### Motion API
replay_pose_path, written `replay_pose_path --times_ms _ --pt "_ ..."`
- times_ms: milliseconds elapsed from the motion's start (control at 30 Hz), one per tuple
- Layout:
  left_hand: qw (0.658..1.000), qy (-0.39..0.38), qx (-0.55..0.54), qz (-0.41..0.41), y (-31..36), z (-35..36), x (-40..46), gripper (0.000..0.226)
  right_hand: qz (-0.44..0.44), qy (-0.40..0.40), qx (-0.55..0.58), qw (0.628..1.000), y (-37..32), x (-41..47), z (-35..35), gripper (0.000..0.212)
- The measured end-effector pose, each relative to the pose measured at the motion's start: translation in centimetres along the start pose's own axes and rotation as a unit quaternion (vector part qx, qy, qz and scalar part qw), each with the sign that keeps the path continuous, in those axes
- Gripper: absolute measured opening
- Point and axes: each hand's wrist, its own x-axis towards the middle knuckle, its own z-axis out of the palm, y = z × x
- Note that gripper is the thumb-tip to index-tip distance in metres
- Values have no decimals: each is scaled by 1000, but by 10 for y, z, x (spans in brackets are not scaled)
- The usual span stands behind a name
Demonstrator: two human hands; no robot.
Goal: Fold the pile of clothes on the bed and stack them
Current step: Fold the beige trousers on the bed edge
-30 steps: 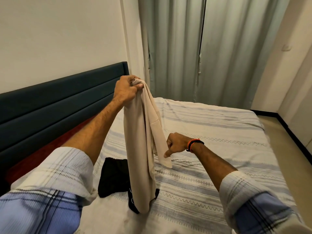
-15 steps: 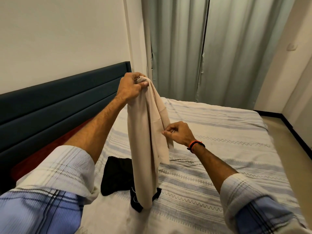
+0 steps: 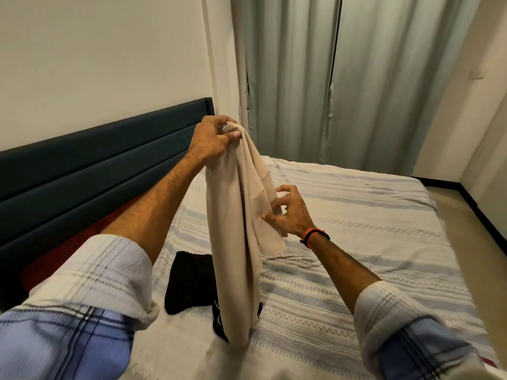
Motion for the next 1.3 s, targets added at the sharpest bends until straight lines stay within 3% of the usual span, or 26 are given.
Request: replay_pose_path --times_ms 233,600,733,900,1067,1300 --pt "999 -28 14 7 -1 -6 -5 26 50 -65 62 995 6 9 -10 7" --pt "997 -24 54 -55 -37 -24 -10 27 70 -46 164 983 8 2 -45 14" --pt "996 -24 46 -67 -44 -21 -9 27 45 -25 123 991 9 5 -56 31" --pt "996 -32 60 -63 -48 -16 -4 28 -26 -15 79 996 1 9 -64 36" --pt "995 -34 73 -58 -53 -10 2 24 2 -65 9 998 -10 21 -70 47" --pt "998 -26 48 -19 -71 -5 6 22 34 -2 -45 998 -36 22 -76 41"
